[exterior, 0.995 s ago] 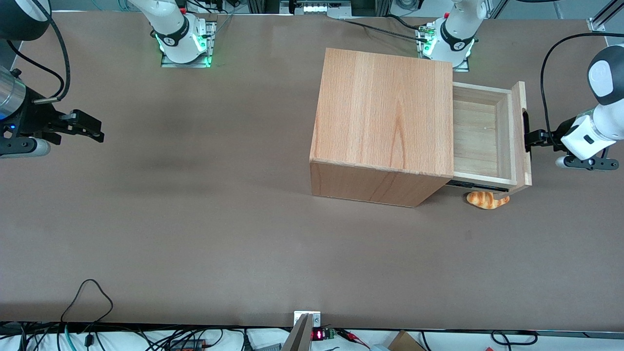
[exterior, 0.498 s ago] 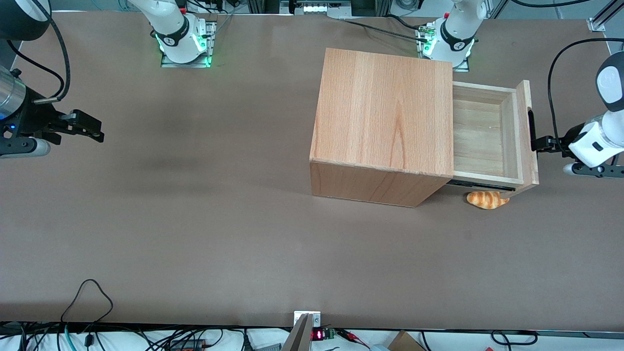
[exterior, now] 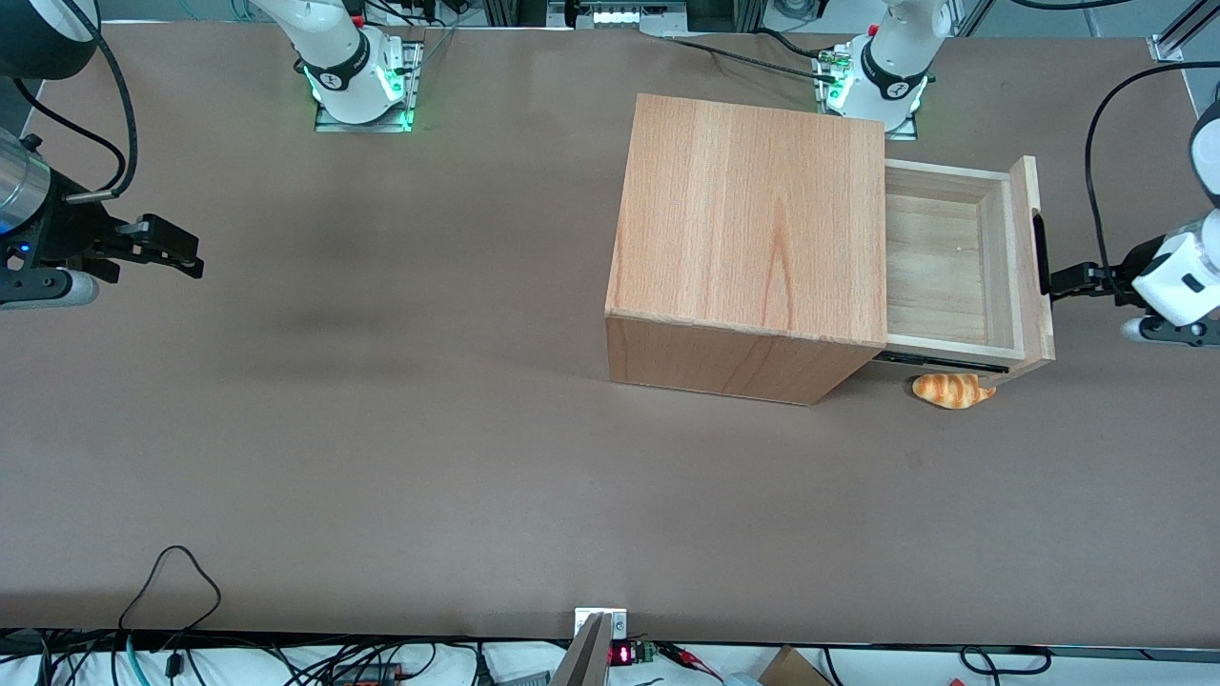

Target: Open top drawer with left arm

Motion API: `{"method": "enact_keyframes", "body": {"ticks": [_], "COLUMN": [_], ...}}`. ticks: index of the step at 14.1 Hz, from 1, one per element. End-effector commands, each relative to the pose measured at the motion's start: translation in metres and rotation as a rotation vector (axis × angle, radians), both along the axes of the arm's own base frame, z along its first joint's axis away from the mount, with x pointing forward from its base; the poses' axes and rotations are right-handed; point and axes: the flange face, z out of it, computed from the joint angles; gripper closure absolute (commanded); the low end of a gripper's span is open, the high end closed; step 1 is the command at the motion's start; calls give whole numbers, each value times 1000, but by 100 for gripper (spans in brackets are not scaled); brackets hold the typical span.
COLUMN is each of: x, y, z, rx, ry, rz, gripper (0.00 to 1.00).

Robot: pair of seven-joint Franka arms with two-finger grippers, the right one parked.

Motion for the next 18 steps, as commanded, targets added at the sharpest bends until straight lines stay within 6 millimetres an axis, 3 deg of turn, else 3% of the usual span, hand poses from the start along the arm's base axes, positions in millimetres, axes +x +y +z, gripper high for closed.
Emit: {"method": "enact_keyframes", "body": {"ticks": [1, 6, 10, 14, 18], "x": [7, 15, 16, 13, 5], "y": [0, -9, -22, -29, -56], "z": [30, 84, 116, 135, 157], "rx": [-6, -1, -6, -6, 9], "ry": [-10, -45, -56, -58, -85], "rz": [13, -1, -13, -31, -68], "gripper": [0, 0, 0, 0, 0]}}
